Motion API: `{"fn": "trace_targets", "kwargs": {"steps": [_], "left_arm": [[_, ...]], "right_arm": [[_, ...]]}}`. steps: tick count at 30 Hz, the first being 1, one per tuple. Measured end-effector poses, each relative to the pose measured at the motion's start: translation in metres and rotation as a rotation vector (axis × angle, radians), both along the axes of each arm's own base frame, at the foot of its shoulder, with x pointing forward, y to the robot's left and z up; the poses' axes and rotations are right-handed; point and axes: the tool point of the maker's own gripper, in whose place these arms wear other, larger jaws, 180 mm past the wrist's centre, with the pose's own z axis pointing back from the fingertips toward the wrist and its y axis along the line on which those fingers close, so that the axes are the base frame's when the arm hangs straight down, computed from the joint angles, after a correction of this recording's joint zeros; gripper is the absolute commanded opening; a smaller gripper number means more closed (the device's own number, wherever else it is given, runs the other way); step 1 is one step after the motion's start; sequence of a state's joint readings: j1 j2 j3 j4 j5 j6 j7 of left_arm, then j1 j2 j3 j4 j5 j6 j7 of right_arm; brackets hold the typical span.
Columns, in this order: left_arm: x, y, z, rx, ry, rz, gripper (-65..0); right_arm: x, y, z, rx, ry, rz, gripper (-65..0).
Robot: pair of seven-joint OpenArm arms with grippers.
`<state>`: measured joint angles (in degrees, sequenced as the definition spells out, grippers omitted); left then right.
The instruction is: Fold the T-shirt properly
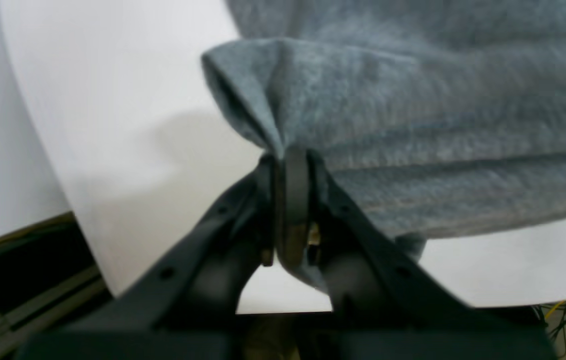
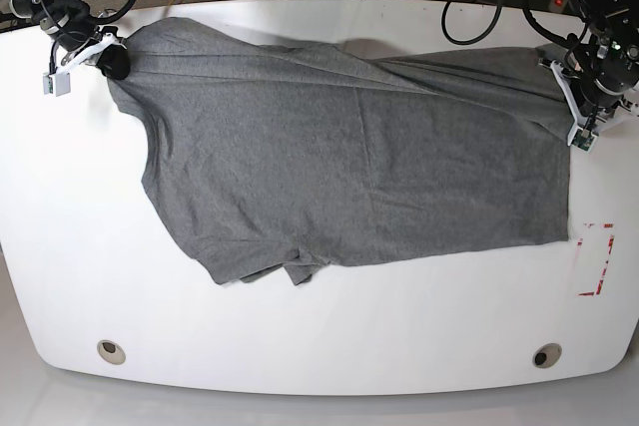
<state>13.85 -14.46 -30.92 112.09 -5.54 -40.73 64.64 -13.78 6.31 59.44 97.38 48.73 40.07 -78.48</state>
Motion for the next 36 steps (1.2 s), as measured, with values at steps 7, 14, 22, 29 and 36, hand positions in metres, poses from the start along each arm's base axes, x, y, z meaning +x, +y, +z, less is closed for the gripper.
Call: {"fn": "trace_targets", "kwargs": {"steps": [7,14,22,29,36], "left_arm": [[0.003,0.002,0.002,0.002,-0.011,0.011,-65.0],[0.030,-0.005,0.004,-0.029,-0.065,-0.023,-65.0],[0.045,0.004,-0.016,-0.077,-0.017,0.005,-58.9],[0.062,0.000,-0.029,-0.090,0.031,-0.024,-37.1],[0.066,-0.011,-0.036,-0.099,0.056,-0.056,-31.1]], "right_arm": [[0.010,0.000,0.003,0.004,-0.022,-0.006,-65.0],[0.052,0.002,0.010,0.067,-0.111,-0.025,-65.0],[0.075,0.005,-0.008,0.186,-0.098,-0.048,-59.5],[0.090,0.004,-0.005,0.217,-0.129,-0.056,-27.3],[0.075,-0.015,0.010,0.177,-0.164,-0.055,-22.0]]}}
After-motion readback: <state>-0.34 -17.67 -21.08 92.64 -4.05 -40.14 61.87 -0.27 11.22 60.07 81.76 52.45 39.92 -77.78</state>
